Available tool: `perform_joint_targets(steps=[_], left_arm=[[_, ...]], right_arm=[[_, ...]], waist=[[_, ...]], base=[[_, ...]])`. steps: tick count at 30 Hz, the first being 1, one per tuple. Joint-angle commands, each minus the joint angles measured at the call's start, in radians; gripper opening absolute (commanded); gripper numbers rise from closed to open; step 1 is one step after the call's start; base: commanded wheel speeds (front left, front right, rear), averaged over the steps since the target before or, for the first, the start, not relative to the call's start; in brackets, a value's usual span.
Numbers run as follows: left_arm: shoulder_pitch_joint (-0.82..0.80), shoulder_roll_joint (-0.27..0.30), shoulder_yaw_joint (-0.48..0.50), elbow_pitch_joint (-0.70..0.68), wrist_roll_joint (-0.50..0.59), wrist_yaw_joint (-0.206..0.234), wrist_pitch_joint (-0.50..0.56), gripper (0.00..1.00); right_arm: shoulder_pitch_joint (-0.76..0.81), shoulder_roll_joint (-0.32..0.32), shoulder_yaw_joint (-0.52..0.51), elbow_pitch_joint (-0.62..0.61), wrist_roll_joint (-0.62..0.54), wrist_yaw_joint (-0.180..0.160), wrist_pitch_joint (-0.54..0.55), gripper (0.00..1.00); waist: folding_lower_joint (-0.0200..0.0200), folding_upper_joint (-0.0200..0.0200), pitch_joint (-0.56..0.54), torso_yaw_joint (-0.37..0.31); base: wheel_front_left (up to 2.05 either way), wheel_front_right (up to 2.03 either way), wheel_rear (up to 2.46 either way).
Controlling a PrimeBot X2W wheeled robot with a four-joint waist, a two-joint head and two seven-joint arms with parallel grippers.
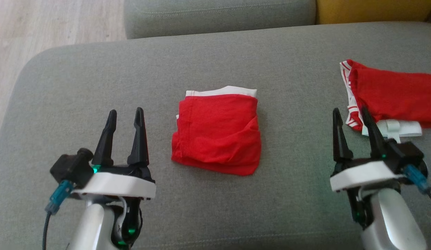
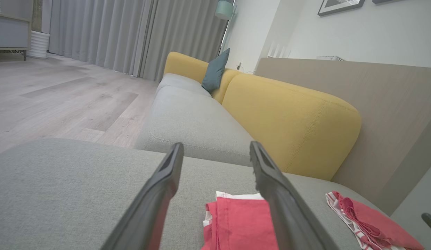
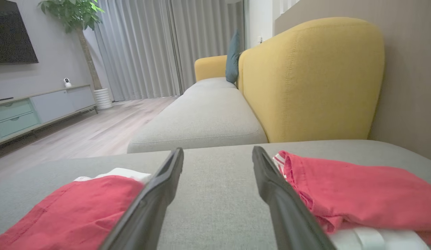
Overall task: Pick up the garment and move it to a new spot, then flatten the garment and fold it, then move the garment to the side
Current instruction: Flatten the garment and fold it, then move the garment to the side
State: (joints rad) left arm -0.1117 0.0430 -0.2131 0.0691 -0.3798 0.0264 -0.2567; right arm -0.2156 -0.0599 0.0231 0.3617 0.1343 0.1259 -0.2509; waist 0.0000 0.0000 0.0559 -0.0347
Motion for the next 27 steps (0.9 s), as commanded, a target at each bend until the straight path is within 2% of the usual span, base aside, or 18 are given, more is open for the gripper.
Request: perform_joint_targets(steps=[1,7,16,27], left_arm=[[-0.028,0.007,0.038,-0.037,0.001,-0.001,-0.005,1.00],[-0.013,0.007,0.037,-0.030,0.002,0.000,-0.005,1.00],[-0.025,0.007,0.030,-0.031,0.001,-0.004,-0.005,1.00],[-0.064,0.007,-0.012,-0.005,-0.012,-0.013,-0.005,1.00]], right_arm=[[-0.002,0.009,0.022,-0.053,0.001,0.005,-0.011,1.00],[0.045,0.009,0.025,-0.093,0.039,0.005,-0.010,1.00],[0.037,0.010,0.025,-0.109,0.047,0.005,0.002,1.00],[-0.038,0.010,0.148,-0.057,0.160,0.005,0.102,1.00]], waist=[[0.0000,0.0000,0.003,-0.003],[0.0000,0.0000,0.011,-0.006],[0.0000,0.0000,0.032,0.008],[0.0000,0.0000,0.125,0.085]], base=[[0.00,0.00,0.00],[0.00,0.00,0.00],[0.00,0.00,0.00],[0.00,0.00,0.00]])
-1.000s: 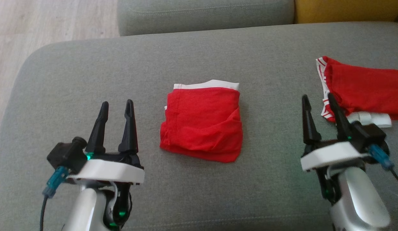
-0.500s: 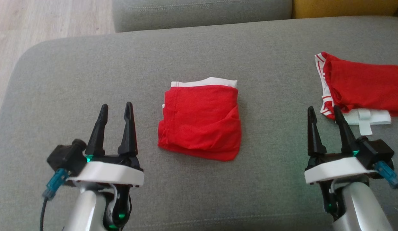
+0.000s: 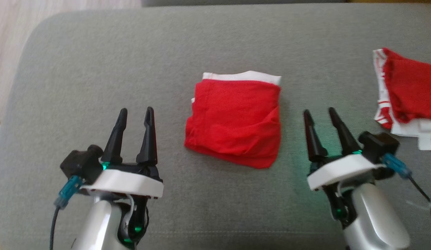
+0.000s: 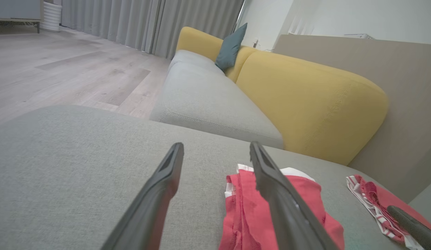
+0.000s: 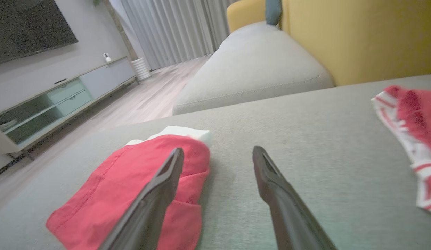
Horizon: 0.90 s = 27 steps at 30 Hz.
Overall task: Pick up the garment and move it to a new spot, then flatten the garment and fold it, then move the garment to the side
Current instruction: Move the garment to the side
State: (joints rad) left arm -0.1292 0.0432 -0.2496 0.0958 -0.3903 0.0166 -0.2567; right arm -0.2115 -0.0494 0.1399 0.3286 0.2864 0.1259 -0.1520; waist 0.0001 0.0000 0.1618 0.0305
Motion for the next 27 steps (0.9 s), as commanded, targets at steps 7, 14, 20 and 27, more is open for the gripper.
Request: perform_joint_targets(steps=[7,14,20,27], left_arm=[[-0.072,0.007,0.012,-0.021,-0.004,-0.005,-0.005,1.00],[-0.085,0.007,0.003,-0.016,-0.008,-0.004,-0.005,1.00],[-0.093,0.007,-0.001,-0.014,-0.008,-0.004,-0.005,1.00],[-0.096,0.007,0.012,-0.012,0.001,-0.002,-0.005,1.00]], right_arm=[[-0.111,-0.001,0.104,0.086,0.126,0.005,0.062,1.00],[-0.168,-0.001,0.125,0.215,0.191,0.005,0.098,1.00],[-0.220,-0.001,0.125,0.322,0.167,0.005,0.101,1.00],[-0.284,-0.001,0.131,0.380,0.025,0.005,0.053,0.00]], waist=[[-0.0001,0.0000,0.058,0.080],[-0.0001,0.0000,0.085,0.130],[-0.0001,0.0000,0.107,0.156],[-0.0001,0.0000,0.110,0.136]], base=[[0.00,0.00,0.00],[0.00,0.00,0.00],[0.00,0.00,0.00],[0.00,0.00,0.00]])
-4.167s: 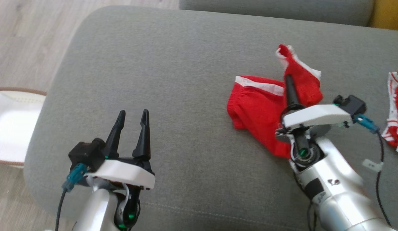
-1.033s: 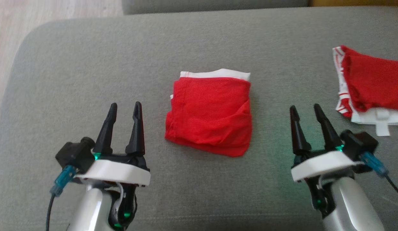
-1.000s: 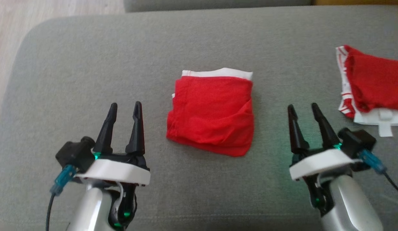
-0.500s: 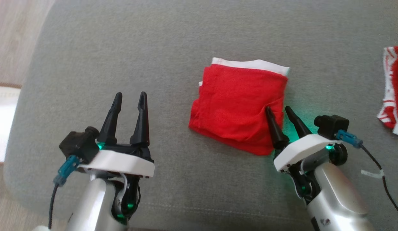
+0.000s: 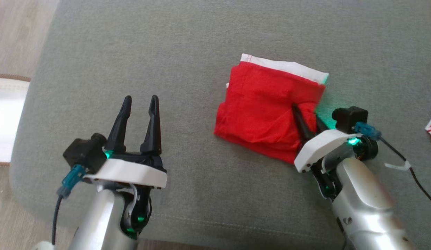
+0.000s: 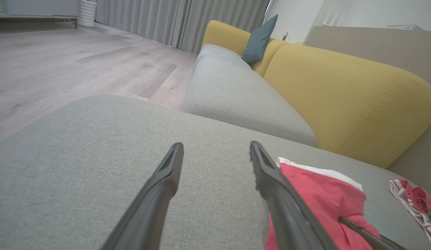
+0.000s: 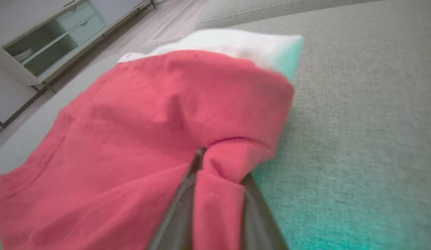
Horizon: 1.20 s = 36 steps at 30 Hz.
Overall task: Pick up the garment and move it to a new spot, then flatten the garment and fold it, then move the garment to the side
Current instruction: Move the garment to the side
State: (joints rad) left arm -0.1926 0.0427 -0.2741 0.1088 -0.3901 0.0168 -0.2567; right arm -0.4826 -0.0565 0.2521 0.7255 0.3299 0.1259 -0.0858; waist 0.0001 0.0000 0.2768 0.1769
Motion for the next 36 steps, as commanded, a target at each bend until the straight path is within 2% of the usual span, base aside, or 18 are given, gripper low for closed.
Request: perform_joint_targets(steps=[1,7,11,14,19,25,31,36], left_arm=[[-0.032,0.008,0.036,-0.025,0.001,-0.002,-0.005,1.00],[-0.033,0.008,0.046,-0.028,0.009,-0.008,-0.005,1.00],[-0.031,0.008,0.051,-0.034,0.011,-0.008,-0.005,1.00],[-0.031,0.008,0.056,-0.039,0.014,-0.009,-0.005,1.00],[-0.046,0.008,0.063,-0.050,0.019,-0.014,-0.005,1.00],[-0.085,0.008,0.055,-0.050,0.032,-0.031,-0.005,1.00],[-0.141,0.008,0.039,-0.047,0.043,-0.048,-0.005,1.00],[-0.163,0.008,0.039,-0.048,0.051,-0.057,-0.005,1.00]], right_arm=[[-0.012,0.006,0.019,-0.017,-0.019,0.005,-0.013,0.00],[-0.039,0.005,0.018,-0.046,-0.183,0.005,-0.034,0.00],[-0.049,-0.047,0.066,-0.106,-0.249,0.005,-0.019,0.00],[-0.059,-0.124,0.130,-0.165,-0.251,0.005,0.003,0.00],[-0.096,-0.303,0.235,-0.264,-0.213,0.005,0.068,0.00],[-0.179,-0.530,0.278,-0.334,-0.153,0.005,0.135,0.00],[-0.235,-0.682,0.244,-0.318,-0.146,0.005,0.172,0.00],[-0.238,-0.712,0.114,-0.282,-0.148,0.005,0.228,0.00]], waist=[[-0.0001,0.0000,-0.005,-0.010],[-0.0001,0.0000,-0.032,-0.069],[-0.0001,0.0000,-0.046,-0.120],[-0.0001,0.0000,-0.046,-0.162],[-0.0001,0.0000,-0.014,-0.227],[-0.0001,0.0000,0.057,-0.282],[-0.0001,0.0000,0.138,-0.288],[-0.0001,0.0000,0.188,-0.283]], base=[[0.00,0.00,0.00],[0.00,0.00,0.00],[0.00,0.00,0.00],[0.00,0.00,0.00],[0.00,0.00,0.00],[0.00,0.00,0.00],[0.00,0.00,0.00],[0.00,0.00,0.00]])
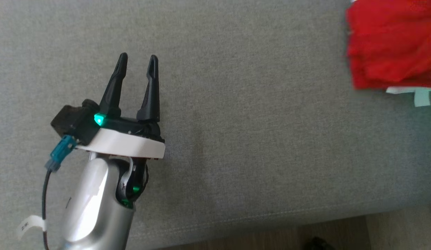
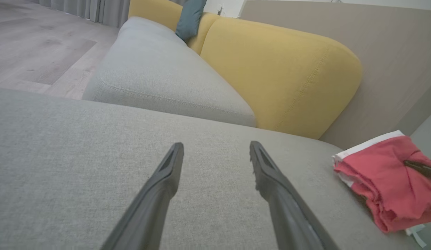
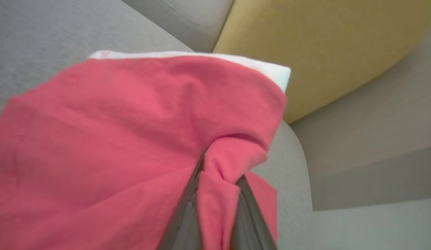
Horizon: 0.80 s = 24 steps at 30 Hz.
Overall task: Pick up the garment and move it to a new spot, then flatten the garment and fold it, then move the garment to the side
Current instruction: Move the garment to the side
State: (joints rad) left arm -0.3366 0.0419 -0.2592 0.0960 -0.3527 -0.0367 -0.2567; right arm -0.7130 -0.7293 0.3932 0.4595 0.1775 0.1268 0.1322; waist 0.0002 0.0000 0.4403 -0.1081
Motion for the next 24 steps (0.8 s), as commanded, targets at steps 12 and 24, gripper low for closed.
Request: perform_joint_targets(steps=[12,24], left_arm=[[-0.044,0.008,0.042,-0.029,0.033,-0.024,-0.005,1.00],[-0.051,0.008,0.047,-0.016,0.034,-0.029,-0.005,1.00]], right_arm=[[0.073,-0.004,-0.285,-0.043,-0.108,0.004,0.140,0.00],[0.136,0.077,-0.416,-0.139,-0.155,0.004,0.186,1.00]], waist=[[-0.0002,0.0000,0.070,0.011],[-0.0002,0.0000,0.066,0.010]], base=[[0.00,0.00,0.00],[0.00,0.00,0.00]])
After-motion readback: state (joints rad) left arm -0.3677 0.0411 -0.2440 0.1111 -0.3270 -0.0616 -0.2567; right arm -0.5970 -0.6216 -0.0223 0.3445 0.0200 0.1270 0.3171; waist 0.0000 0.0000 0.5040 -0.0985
